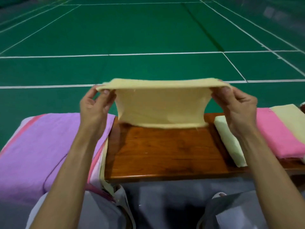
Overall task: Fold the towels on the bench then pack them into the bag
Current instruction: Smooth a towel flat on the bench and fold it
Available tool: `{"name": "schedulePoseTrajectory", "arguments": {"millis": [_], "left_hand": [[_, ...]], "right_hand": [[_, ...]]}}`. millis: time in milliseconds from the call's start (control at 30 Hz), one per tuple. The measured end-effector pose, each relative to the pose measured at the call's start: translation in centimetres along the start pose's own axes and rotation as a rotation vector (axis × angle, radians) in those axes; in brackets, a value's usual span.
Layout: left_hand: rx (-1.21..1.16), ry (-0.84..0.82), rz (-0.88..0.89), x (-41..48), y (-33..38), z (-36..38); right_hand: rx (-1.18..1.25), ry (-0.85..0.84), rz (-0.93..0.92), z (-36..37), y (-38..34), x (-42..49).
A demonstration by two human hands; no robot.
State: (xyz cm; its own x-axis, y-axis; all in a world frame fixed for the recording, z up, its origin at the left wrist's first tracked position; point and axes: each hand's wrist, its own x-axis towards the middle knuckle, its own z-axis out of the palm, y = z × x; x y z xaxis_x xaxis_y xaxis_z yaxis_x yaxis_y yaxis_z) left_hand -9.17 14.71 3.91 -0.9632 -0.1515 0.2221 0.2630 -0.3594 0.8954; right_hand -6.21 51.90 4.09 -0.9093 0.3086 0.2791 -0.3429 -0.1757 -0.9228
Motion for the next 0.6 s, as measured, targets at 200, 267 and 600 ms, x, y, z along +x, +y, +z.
{"name": "schedulePoseTrajectory", "arguments": {"millis": [200, 267, 600], "left_hand": [[0.137, -0.155, 0.002, -2.1, 3.3, -2.8], [0.315, -0.231, -0.107, -3.3, 3.2, -4.4], [0.994, -0.926, -0.967, -5.6, 0.7, -6.8]], "right_hand": [[-0.1, -0.16, -0.053, -1.8, -3.7, -1.2], [-0.269, -0.325, 0.057, -3.2, -4.4, -2.1], [-0.942, -1.098, 0.879, -4.9, -2.3, -4.3]]}}
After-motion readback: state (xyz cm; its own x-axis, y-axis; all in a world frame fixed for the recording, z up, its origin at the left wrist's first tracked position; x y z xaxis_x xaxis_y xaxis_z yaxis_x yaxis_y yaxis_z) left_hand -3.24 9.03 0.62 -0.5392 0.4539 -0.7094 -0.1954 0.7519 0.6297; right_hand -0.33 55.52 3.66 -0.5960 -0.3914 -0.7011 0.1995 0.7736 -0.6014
